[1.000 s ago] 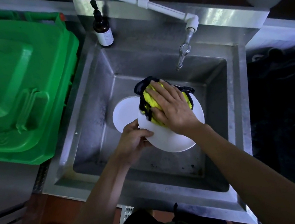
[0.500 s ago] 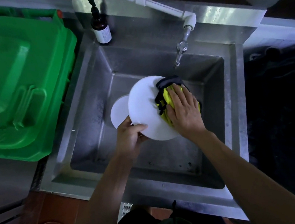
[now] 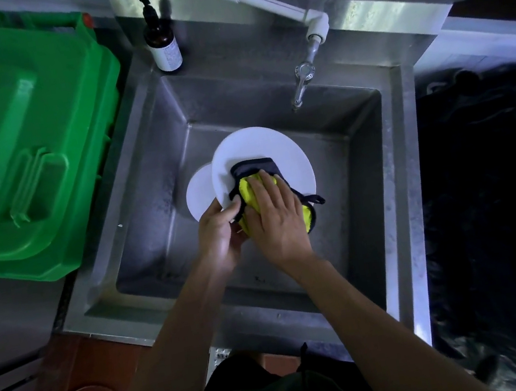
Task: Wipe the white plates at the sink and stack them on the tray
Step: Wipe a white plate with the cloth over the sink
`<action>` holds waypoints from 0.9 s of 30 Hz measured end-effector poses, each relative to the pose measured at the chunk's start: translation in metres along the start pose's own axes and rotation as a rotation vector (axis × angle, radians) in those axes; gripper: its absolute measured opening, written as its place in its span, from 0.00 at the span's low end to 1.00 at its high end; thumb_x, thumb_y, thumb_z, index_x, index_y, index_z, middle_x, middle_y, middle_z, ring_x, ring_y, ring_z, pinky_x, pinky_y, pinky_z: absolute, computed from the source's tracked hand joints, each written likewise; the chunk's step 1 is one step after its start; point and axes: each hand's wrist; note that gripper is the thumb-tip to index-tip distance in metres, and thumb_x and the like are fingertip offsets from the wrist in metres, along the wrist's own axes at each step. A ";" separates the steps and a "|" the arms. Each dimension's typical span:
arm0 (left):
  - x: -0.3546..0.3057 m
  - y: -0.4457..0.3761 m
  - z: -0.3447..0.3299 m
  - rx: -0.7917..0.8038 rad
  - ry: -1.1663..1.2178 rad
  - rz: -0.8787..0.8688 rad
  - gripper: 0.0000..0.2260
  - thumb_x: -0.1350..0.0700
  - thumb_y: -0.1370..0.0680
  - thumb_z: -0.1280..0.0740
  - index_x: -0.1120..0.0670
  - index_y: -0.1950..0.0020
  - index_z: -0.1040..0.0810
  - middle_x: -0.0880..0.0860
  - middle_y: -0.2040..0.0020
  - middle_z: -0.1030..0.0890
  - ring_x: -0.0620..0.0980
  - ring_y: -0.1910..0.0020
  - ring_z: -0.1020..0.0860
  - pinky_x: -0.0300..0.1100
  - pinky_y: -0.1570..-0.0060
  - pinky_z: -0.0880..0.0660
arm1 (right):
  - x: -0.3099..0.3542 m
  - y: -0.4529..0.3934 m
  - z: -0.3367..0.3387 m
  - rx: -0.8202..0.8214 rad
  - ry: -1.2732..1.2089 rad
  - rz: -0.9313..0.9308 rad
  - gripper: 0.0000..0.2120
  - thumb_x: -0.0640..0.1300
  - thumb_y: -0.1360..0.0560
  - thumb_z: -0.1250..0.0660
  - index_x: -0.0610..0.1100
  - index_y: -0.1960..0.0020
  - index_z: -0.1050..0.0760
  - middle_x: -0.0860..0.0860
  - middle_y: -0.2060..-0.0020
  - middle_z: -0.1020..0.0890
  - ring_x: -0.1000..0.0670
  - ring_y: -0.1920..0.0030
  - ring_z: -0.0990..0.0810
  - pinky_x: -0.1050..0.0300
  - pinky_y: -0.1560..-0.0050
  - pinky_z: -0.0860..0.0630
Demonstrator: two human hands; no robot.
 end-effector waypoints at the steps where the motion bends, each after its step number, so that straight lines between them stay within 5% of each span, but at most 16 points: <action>1: -0.001 -0.001 0.001 -0.007 0.009 -0.005 0.15 0.59 0.19 0.33 0.57 0.33 0.20 0.62 0.38 0.18 0.61 0.42 0.18 0.51 0.51 0.20 | 0.003 0.001 0.000 -0.003 -0.011 0.015 0.26 0.53 0.16 0.47 0.48 0.20 0.41 0.49 0.19 0.42 0.43 0.20 0.47 0.43 0.21 0.48; 6: -0.007 -0.001 0.006 -0.040 -0.010 -0.044 0.14 0.62 0.20 0.33 0.59 0.35 0.19 0.61 0.46 0.17 0.59 0.52 0.18 0.47 0.58 0.20 | -0.005 0.011 0.003 0.005 -0.001 0.069 0.28 0.57 0.17 0.53 0.47 0.20 0.40 0.48 0.20 0.40 0.43 0.20 0.45 0.43 0.22 0.47; 10: -0.008 -0.001 0.012 -0.054 -0.052 -0.039 0.15 0.64 0.21 0.32 0.62 0.35 0.21 0.66 0.41 0.18 0.67 0.44 0.18 0.61 0.48 0.19 | -0.030 0.016 0.007 0.034 0.089 0.057 0.27 0.55 0.15 0.52 0.46 0.19 0.44 0.48 0.19 0.43 0.43 0.19 0.47 0.40 0.22 0.47; 14: -0.007 0.005 0.018 -0.012 -0.082 -0.013 0.16 0.65 0.24 0.30 0.60 0.36 0.20 0.63 0.42 0.16 0.64 0.44 0.17 0.56 0.53 0.17 | -0.054 0.010 0.016 0.060 0.106 0.000 0.32 0.60 0.18 0.61 0.47 0.18 0.48 0.50 0.18 0.47 0.46 0.19 0.53 0.42 0.20 0.50; 21: 0.002 0.005 0.020 0.071 -0.170 0.002 0.16 0.63 0.33 0.31 0.50 0.49 0.13 0.55 0.47 0.13 0.54 0.53 0.14 0.54 0.56 0.17 | -0.081 -0.018 0.032 0.046 0.109 -0.027 0.27 0.56 0.15 0.54 0.49 0.18 0.51 0.51 0.18 0.51 0.47 0.19 0.57 0.42 0.20 0.54; 27: 0.002 0.006 0.023 0.187 -0.276 0.025 0.17 0.64 0.30 0.31 0.49 0.45 0.14 0.54 0.45 0.14 0.54 0.49 0.15 0.56 0.51 0.17 | -0.080 -0.038 0.040 0.029 0.160 0.014 0.26 0.56 0.14 0.54 0.50 0.18 0.51 0.51 0.18 0.51 0.46 0.19 0.56 0.43 0.21 0.54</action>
Point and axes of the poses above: each hand's wrist, its own y-axis away from the middle knuckle, its own z-axis out of the back of the hand, x = y × z
